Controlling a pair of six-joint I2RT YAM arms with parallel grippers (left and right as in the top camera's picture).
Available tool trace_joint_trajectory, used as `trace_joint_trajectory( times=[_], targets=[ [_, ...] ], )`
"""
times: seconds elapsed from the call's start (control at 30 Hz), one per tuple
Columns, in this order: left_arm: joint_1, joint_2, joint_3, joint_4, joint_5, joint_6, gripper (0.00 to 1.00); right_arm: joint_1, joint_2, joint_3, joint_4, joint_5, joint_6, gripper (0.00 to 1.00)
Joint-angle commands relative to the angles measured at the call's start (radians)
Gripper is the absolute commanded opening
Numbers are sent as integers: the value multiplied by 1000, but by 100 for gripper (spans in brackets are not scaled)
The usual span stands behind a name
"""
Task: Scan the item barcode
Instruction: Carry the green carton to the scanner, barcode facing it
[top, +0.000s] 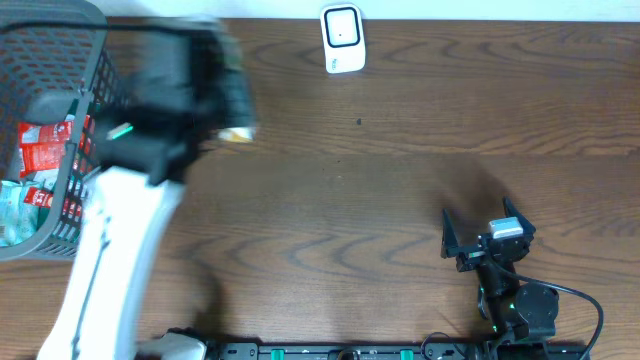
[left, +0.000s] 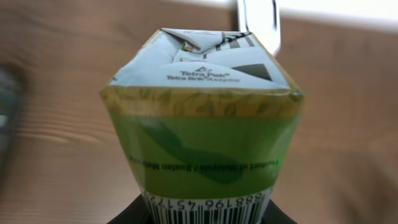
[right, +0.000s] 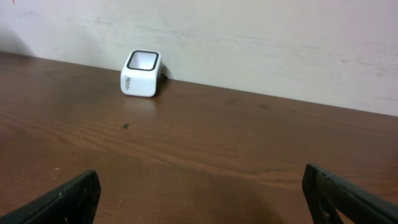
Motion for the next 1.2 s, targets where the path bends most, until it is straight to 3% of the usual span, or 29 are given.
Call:
trace_joint_trajectory(
  times=[0.0, 0.17, 0.37, 0.97, 1.17],
  targets=[
    [-120, 138, -9, 29, -2, -69, 33, -2, -5, -1, -3, -1, 11, 99],
    [-263, 373, -9, 153, 26, -90, 33, -2, -5, -1, -3, -1, 11, 99],
    [-359, 529, -9, 277, 116, -93, 33, -3, -5, -1, -3, -1, 11, 99],
    [-483, 664, -9, 313, 106, -116, 34, -2, -5, -1, -3, -1, 11, 99],
    [-483, 664, -9, 320, 107, -116, 50, -2, -5, -1, -3, -1, 11, 99]
  ],
)
